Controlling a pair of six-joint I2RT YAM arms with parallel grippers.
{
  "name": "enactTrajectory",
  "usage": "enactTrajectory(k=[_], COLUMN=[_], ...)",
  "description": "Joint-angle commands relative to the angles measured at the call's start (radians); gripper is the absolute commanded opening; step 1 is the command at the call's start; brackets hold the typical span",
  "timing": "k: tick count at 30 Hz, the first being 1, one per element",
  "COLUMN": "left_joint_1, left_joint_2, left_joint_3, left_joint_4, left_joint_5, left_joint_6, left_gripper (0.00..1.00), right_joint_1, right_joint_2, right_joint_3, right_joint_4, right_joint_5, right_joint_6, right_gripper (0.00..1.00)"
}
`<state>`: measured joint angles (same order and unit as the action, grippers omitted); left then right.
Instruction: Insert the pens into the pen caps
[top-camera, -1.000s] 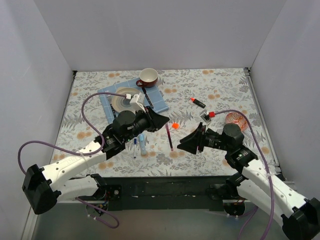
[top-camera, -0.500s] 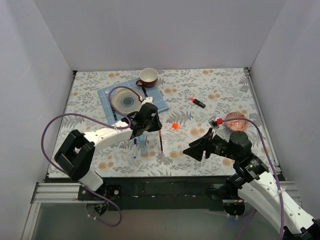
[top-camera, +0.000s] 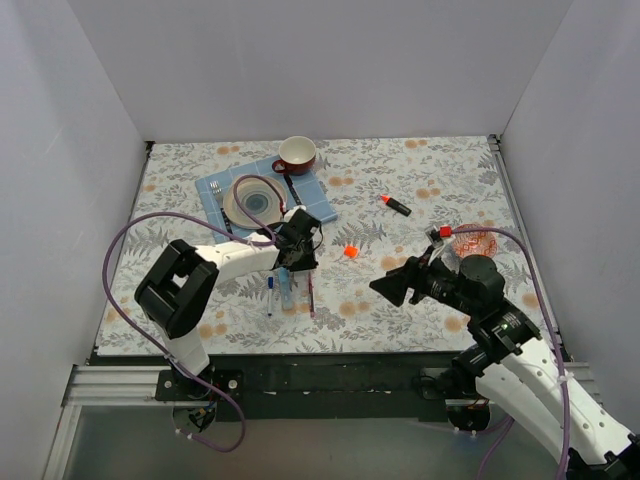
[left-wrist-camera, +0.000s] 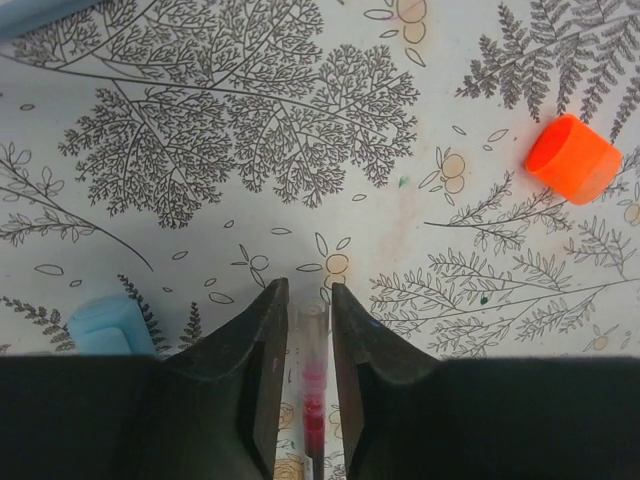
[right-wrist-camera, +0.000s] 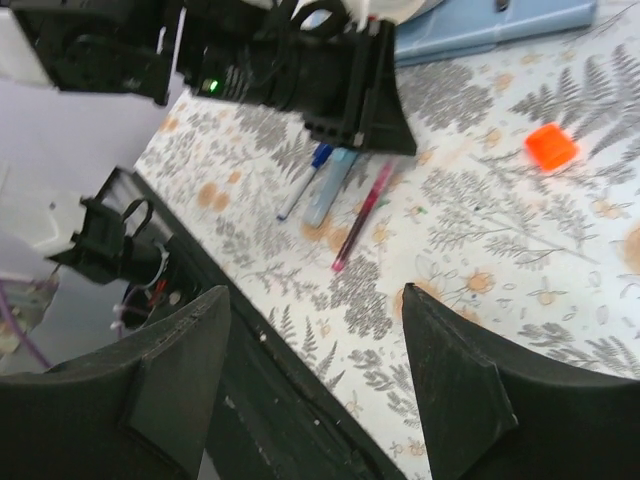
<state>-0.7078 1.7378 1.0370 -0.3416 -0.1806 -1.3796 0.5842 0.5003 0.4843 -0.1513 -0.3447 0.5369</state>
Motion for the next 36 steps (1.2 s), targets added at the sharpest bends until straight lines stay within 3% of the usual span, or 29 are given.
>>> enactTrajectory(k=[1,4,8,10,11,14,18,25,30,36], left_joint_1=[0.01,0.011,0.01,0.011,0.01,0.01,0.005,0.005,0.005,0.005], left_joint_2=[-0.018,-0.061,-0.196,-0.296,-0.337,-0.475,-0.602,-0.675,-0.686,-0.669], left_joint_3=[0.05,0.086,0.072,0.031,0.011,-0.092,-0.178,-0.147,-0.158,-0.146], left_joint_4=[-0.048,-0.054,-0.028,0.01,0.025,0.098,0.142,0.105,0.089,0.076], left_joint_5=[-0.037,-0.023,-0.027,-0.007,0.007,0.038,0.047,0.179,0.153,0.136], left_joint_6=[-0.004,0.017,0.091,0.132,0.172,0.22,0.238,0.333,0.347,0.346], left_gripper=[0.4,0.57,0.72,0.76,0.85,0.98,0.98,0.98,0.98,0.98], right_joint_1=[0.0,-0.003,-0.038,-0.072,-0.079,-0.116,-0.181,-0.234,-0.29,-0.34], right_joint_2=[0.092,0.246,0.491,0.588,0.686,0.864,1.069,1.43,1.564,1.659], right_joint_3=[0.144,0.246,0.365,0.465,0.502,0.611,0.733,1.01,1.161,1.226], right_joint_4=[-0.002,-0.027,-0.044,-0.083,-0.093,-0.097,-0.117,-0.229,-0.273,-0.301], right_joint_5=[0.205,0.298,0.384,0.407,0.433,0.463,0.423,0.444,0.382,0.28], right_joint_6=[-0.083,-0.187,-0.293,-0.36,-0.386,-0.514,-0.641,-0.791,-0.839,-0.885], right_gripper=[0.75,0.74,0.73,0.72,0.72,0.69,0.67,0.64,0.64,0.64])
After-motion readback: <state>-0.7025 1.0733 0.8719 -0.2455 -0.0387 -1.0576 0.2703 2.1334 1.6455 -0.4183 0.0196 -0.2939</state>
